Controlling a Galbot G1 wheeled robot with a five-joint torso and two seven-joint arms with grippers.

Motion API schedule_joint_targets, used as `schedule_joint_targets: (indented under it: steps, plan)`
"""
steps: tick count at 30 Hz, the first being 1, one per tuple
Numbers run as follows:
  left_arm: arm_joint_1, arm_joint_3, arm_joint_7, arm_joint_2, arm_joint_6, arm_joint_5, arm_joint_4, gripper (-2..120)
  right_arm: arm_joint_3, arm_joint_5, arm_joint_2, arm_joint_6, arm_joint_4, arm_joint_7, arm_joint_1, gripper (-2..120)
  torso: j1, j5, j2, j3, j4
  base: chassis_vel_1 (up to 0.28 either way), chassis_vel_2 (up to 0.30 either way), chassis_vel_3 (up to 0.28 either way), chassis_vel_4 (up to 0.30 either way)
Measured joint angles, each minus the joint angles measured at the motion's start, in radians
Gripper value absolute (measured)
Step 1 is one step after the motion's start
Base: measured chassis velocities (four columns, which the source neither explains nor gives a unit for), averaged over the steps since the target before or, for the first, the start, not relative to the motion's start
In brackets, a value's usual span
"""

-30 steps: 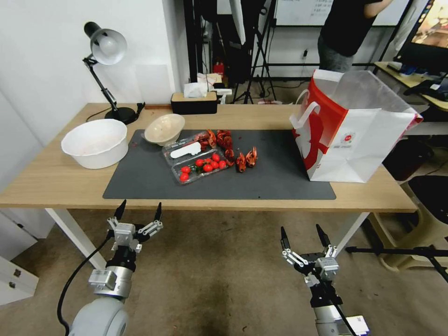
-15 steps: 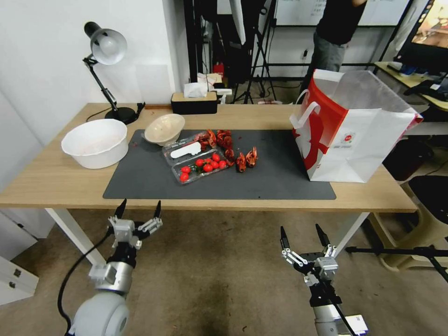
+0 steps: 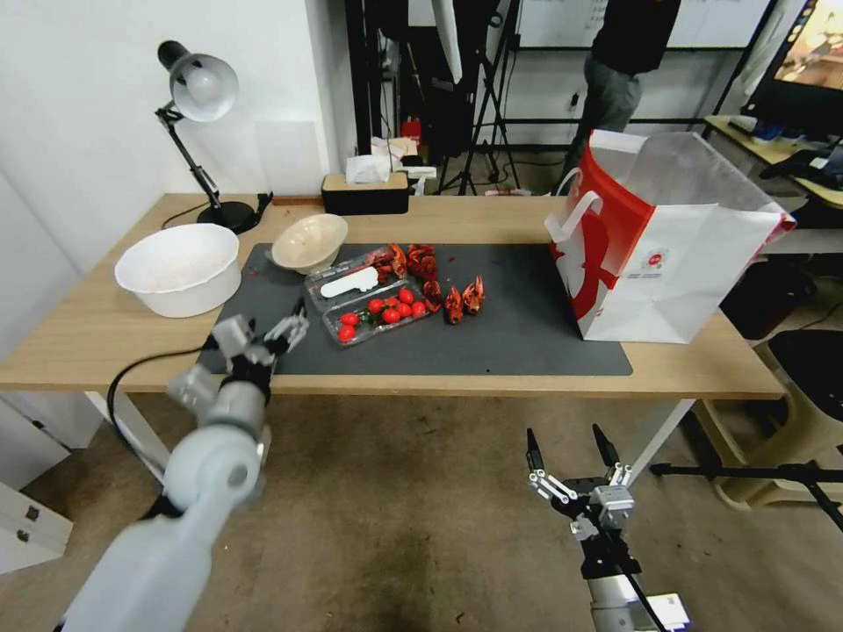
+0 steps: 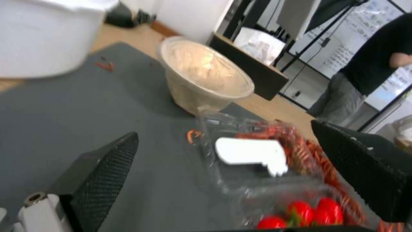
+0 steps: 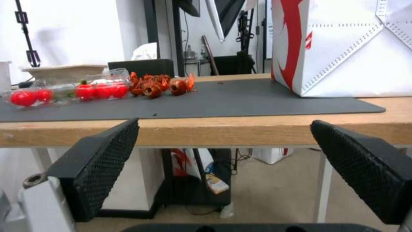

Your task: Pick up the trash from the table and place it into the takeout bag.

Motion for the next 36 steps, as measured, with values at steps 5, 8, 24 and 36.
schedule_joint_targets:
  steps: [5,8,24,36]
  plan:
    - [-0.167,0.028,-0.064,-0.004,0.045,-0.126,0.103,100,0.004,-0.001,0.003,-0.001,-0.007,0.001,-0.001,100,0.000,-0.0001,0.000,0.000,-0.0003,0.000,0.000,0.000,0.000]
    - [-0.248,0.039,-0.083,-0.006,0.074,-0.195,0.159,100,0.006,-0.001,0.007,-0.001,-0.012,0.001,0.000,100,0.000,0.0001,0.000,0.000,-0.0001,0.000,0.000,0.000,0.000]
    - [-0.371,0.077,-0.149,-0.010,0.143,-0.300,0.285,100,0.005,-0.003,0.017,-0.002,-0.020,0.001,0.003,100,0.000,-0.0002,0.000,0.000,0.0002,0.000,0.000,0.000,0.000]
    - [-0.491,0.127,-0.162,-0.019,0.187,-0.344,0.429,78,0.006,-0.005,0.021,0.000,-0.024,0.002,-0.002,100,0.000,0.0000,0.000,0.000,-0.0001,0.000,0.000,0.000,0.000]
